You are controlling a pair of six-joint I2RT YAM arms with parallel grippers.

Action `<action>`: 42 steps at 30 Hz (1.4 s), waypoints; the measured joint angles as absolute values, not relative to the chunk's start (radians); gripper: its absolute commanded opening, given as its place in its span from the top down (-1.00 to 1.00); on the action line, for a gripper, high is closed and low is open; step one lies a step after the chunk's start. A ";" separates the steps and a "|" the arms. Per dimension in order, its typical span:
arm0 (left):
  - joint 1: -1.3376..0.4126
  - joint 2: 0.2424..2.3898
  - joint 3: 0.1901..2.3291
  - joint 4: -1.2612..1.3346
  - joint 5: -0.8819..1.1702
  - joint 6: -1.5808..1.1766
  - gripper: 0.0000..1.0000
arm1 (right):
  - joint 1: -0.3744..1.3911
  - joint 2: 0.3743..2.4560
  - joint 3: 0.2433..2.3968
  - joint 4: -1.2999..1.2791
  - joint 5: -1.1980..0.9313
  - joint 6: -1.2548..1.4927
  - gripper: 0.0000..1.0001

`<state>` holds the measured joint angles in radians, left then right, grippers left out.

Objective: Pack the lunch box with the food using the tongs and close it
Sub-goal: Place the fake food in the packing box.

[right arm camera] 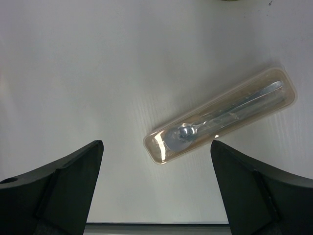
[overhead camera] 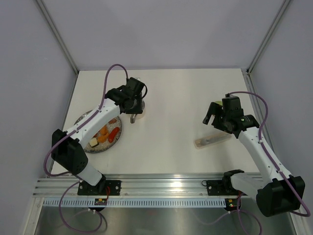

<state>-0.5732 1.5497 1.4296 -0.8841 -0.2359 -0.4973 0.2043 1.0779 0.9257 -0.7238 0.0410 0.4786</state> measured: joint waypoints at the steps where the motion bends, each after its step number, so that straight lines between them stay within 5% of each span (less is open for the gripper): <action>1: -0.573 1.561 1.429 -0.878 -0.236 -0.498 0.55 | 0.204 1.077 0.926 -0.727 0.041 0.479 -0.99; 12: -0.573 1.589 1.387 -0.857 -0.235 -0.506 0.48 | 0.204 1.054 0.926 -0.731 0.043 0.479 -0.99; 23: -0.573 1.589 1.380 -0.841 -0.227 -0.506 0.06 | 0.204 1.050 0.926 -0.733 0.043 0.484 -0.99; 42: -0.569 1.586 1.378 -0.817 -0.210 -0.505 0.10 | 0.204 1.031 0.925 -0.753 0.043 0.494 -0.99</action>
